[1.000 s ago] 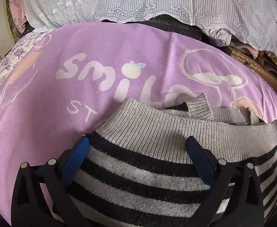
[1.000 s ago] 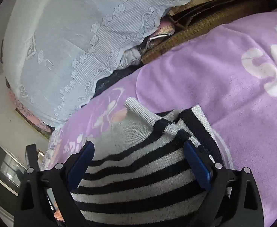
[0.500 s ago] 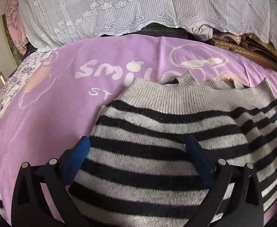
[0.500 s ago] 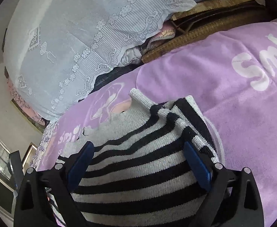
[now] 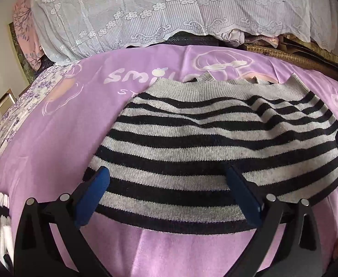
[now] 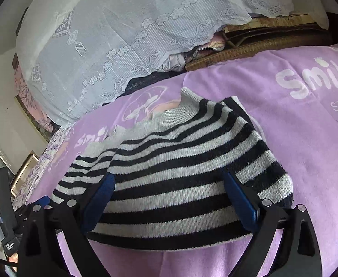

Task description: Fold small clothes

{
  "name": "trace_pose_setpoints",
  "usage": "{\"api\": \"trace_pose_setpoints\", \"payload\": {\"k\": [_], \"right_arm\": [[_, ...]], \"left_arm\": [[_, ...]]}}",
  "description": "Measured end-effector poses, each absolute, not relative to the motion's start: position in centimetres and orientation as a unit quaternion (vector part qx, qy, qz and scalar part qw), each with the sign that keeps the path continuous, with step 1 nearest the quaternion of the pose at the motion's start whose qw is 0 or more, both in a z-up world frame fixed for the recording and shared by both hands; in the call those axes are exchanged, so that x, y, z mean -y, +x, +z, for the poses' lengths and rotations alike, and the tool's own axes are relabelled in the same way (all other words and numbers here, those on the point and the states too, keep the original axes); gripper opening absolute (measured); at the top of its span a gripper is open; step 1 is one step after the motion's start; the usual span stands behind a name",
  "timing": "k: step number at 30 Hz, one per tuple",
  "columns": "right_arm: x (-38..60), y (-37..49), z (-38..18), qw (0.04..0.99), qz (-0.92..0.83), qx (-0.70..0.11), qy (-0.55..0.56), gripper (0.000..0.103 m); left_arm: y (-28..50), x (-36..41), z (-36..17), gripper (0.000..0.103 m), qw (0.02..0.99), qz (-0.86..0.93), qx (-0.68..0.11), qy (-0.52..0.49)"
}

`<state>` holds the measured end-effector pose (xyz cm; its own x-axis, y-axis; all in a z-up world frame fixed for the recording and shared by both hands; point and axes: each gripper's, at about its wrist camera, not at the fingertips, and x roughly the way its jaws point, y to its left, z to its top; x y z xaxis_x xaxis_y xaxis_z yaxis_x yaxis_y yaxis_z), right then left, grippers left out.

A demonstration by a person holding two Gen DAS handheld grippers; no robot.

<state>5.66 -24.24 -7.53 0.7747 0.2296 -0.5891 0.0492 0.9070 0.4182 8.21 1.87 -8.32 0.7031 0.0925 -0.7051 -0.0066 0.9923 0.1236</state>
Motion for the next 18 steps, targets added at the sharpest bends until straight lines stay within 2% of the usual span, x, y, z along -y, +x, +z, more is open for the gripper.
{"api": "trace_pose_setpoints", "payload": {"k": [6, 18], "right_arm": [[23.8, 5.9, -7.8, 0.918, 0.049, -0.340, 0.196, 0.100], [23.6, 6.1, -7.9, 0.919, 0.046, -0.344, 0.189, 0.100]], "left_arm": [[9.4, -2.5, -9.4, 0.099, 0.916, 0.009, -0.400, 0.031], [9.5, -2.0, -9.2, 0.099, 0.922, 0.013, -0.385, 0.046]]}}
